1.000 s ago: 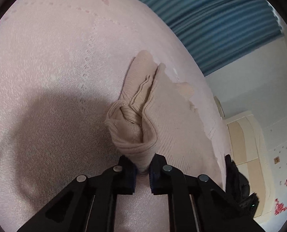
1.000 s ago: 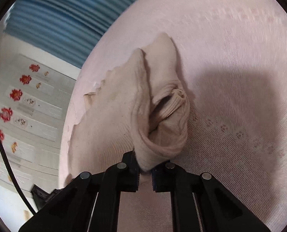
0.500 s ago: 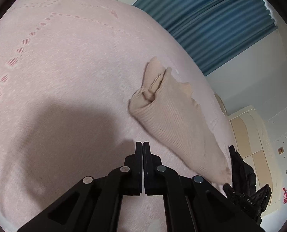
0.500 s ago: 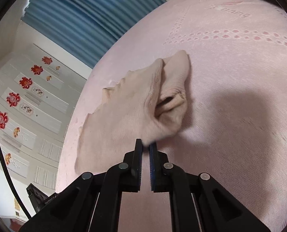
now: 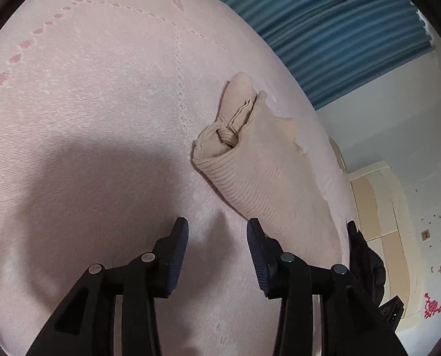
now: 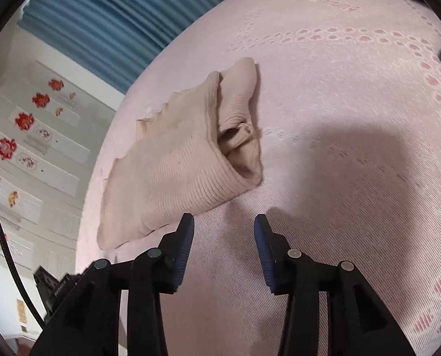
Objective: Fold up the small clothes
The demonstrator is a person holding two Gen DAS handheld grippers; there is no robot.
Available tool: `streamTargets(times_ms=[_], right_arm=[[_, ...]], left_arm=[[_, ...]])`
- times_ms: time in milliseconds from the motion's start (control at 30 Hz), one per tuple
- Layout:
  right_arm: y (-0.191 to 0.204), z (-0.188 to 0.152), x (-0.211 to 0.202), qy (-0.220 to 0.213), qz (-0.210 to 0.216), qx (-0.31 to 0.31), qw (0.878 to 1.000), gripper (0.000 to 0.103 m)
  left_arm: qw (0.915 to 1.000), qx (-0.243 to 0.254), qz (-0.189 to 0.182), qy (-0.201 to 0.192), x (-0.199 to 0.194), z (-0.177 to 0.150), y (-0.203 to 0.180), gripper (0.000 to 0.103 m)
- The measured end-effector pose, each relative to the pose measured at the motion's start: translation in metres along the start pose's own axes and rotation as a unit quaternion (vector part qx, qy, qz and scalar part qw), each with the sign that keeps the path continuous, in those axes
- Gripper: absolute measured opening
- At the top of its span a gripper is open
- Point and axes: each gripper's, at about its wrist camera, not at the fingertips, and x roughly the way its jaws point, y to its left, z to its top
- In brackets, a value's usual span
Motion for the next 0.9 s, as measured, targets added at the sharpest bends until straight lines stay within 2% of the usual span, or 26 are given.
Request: streamTargets(times_ms=[133, 200, 267, 300, 367, 400, 433, 467, 533, 700, 900], right_arm=[[0.010, 0.007, 0.027, 0.020, -0.022, -0.007, 1.000, 0.042], [0.014, 0.014, 0.036, 0.017, -0.032, -0.010, 0.999, 0.042], [0.017, 0.027, 0.045, 0.024, -0.025, -0.012, 0.999, 0.042], [0.017, 0.033, 0.051, 0.027, -0.022, -0.008, 0.999, 0.042], [0.014, 0.042, 0.061, 0.027, -0.019, 0.010, 0.999, 0.040], [0.014, 0.046, 0.065, 0.025, -0.019, 0.015, 0.999, 0.036], [0.014, 0.048, 0.067, 0.023, -0.022, 0.013, 0.999, 0.023], [0.015, 0.048, 0.070, 0.027, -0.017, 0.006, 0.999, 0.013], [0.018, 0.048, 0.069, 0.022, -0.011, -0.002, 1.000, 0.011], [0.014, 0.042, 0.048, 0.003, 0.028, -0.001, 1.000, 0.009], [0.011, 0.019, 0.016, -0.002, 0.022, -0.031, 0.999, 0.009]], left_arm=[[0.9998, -0.016, -0.010, 0.008, 0.018, 0.010, -0.003, 0.039], [0.9997, -0.018, -0.010, 0.008, 0.029, 0.018, -0.008, 0.039], [0.9998, -0.017, -0.008, 0.009, 0.040, 0.027, -0.011, 0.038], [0.9997, -0.022, -0.008, 0.009, 0.045, 0.032, -0.012, 0.036], [0.9993, -0.034, -0.010, 0.010, 0.052, 0.039, -0.010, 0.025], [0.9990, -0.043, -0.013, 0.010, 0.055, 0.042, -0.008, 0.024], [0.9985, -0.051, -0.019, 0.008, 0.056, 0.043, -0.006, 0.015], [0.9978, -0.060, -0.026, 0.007, 0.058, 0.043, -0.004, 0.011], [0.9976, -0.063, -0.028, 0.002, 0.056, 0.041, -0.003, 0.010], [0.9993, -0.003, 0.004, -0.036, 0.028, 0.022, -0.022, 0.009], [0.9949, 0.073, 0.050, -0.048, -0.011, -0.026, -0.039, 0.009]])
